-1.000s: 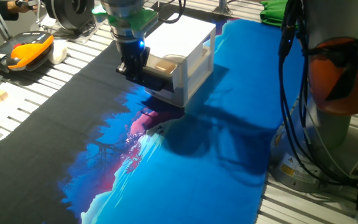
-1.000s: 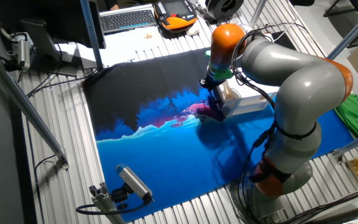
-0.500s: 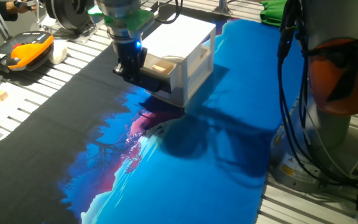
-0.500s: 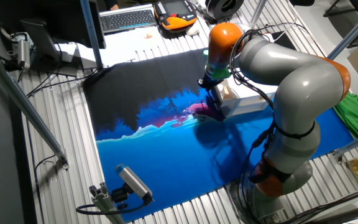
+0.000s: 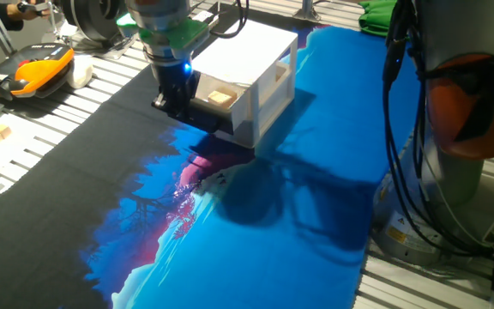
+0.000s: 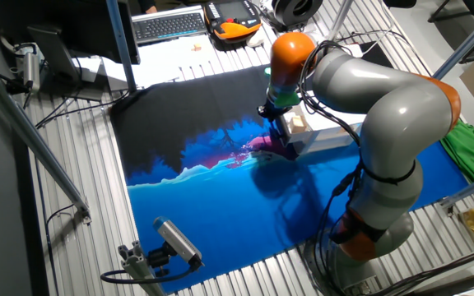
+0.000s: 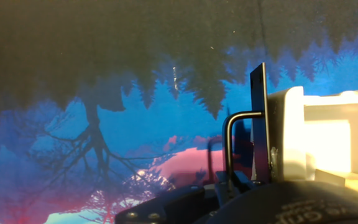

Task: Grasp the handle and open the drawer

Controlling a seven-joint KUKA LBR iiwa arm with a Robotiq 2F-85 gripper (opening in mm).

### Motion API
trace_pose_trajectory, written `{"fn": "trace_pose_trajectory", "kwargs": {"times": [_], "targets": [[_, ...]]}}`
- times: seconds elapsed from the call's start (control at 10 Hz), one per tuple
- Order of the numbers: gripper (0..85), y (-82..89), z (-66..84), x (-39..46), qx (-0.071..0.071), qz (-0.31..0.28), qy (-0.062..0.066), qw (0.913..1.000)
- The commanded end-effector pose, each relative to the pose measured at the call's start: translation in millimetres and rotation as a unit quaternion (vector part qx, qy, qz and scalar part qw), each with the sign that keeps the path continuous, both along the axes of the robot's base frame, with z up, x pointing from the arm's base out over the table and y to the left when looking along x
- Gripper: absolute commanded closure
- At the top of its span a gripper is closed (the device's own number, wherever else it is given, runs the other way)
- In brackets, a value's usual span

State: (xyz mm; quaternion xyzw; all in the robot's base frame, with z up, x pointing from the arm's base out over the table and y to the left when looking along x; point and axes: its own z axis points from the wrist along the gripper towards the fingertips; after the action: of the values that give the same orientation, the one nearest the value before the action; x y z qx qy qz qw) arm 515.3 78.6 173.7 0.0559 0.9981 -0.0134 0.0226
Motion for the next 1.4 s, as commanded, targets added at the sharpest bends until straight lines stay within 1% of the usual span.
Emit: {"fn": "trace_pose_trajectory", "kwargs": {"times": [0.0,0.3,0.6,0.8,1.3], "targets": [[85.0,3.7,-0.1,0.4,0.000,-0.003,0.001,1.0000],[85.0,13.1,-1.0,-0.9,-0.001,-0.009,0.002,1.0000],[85.0,18.2,2.1,2.3,0.000,-0.015,0.006,0.9999],[85.0,24.5,4.8,5.8,0.000,-0.019,0.011,0.9998],[85.0,43.1,7.7,7.5,-0.001,-0.030,0.013,0.9995]]}}
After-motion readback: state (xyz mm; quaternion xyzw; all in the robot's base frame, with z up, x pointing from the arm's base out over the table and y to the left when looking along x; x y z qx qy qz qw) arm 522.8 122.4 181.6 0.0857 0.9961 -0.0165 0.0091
